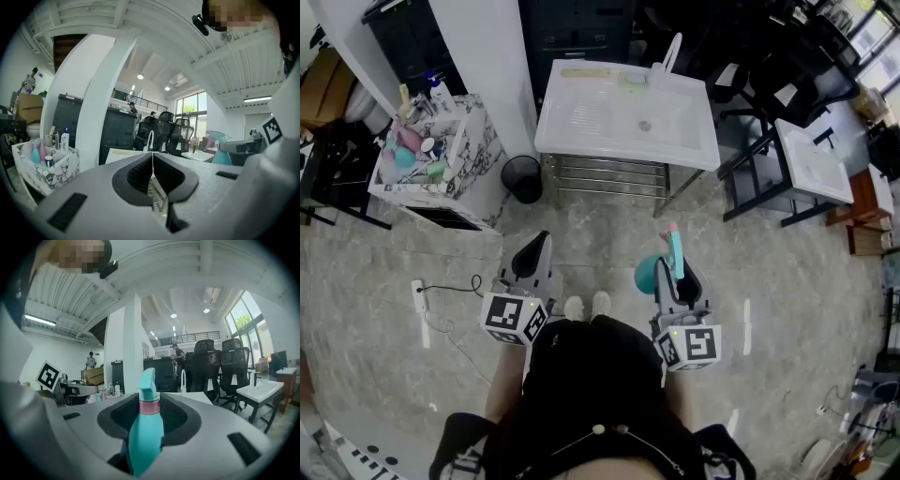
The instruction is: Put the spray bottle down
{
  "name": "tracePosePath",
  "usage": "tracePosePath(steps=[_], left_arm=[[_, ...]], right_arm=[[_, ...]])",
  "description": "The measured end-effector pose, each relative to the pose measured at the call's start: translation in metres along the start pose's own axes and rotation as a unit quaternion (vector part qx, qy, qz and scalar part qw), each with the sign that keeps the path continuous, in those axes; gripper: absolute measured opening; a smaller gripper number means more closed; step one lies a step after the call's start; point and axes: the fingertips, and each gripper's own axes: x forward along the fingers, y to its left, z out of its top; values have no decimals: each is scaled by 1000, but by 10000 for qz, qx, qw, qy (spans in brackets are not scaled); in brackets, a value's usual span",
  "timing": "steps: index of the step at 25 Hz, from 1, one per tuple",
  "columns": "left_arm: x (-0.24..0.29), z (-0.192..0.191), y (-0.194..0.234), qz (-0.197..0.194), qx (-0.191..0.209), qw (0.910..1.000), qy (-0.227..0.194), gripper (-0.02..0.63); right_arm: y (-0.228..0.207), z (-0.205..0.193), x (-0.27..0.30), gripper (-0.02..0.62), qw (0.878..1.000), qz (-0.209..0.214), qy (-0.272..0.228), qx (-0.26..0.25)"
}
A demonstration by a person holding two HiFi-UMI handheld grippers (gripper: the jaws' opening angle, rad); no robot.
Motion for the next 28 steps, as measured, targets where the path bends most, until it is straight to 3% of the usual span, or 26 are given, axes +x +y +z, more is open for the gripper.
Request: tracePosePath(steps=[13,28], left_arm=[[12,-2,-2,-19,-12,10000,42,8],[29,-16,-15,129,-34,9995,289,8]], right_arm=[[-13,-2,5,144,9999,-93,47,71],[-28,-8,15,146,9992,320,184,123]])
